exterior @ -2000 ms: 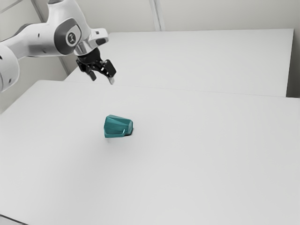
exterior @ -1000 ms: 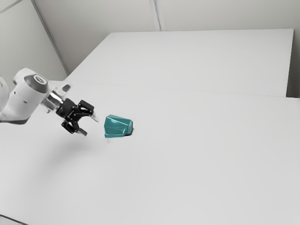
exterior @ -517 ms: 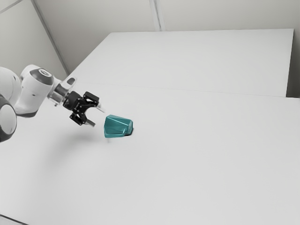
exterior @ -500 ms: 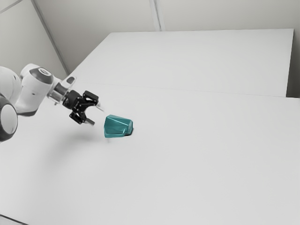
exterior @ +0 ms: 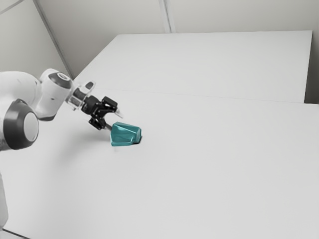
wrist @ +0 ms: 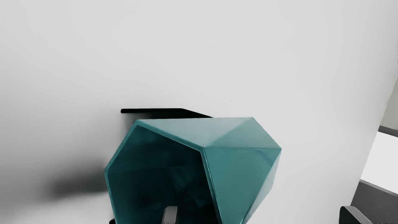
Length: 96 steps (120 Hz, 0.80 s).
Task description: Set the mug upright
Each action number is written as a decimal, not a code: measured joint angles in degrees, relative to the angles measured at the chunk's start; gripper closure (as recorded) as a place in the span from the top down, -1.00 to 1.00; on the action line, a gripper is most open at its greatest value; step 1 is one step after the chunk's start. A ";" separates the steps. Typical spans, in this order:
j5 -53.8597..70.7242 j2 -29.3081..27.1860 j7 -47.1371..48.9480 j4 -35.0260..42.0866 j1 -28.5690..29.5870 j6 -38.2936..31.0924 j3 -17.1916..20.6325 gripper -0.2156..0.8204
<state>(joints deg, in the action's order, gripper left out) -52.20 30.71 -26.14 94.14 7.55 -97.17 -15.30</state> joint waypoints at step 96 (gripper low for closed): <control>-7.80 2.92 -0.84 -0.78 0.00 0.96 0.89 -0.84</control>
<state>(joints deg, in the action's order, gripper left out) -59.99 33.63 -26.98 93.36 7.56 -96.21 -14.42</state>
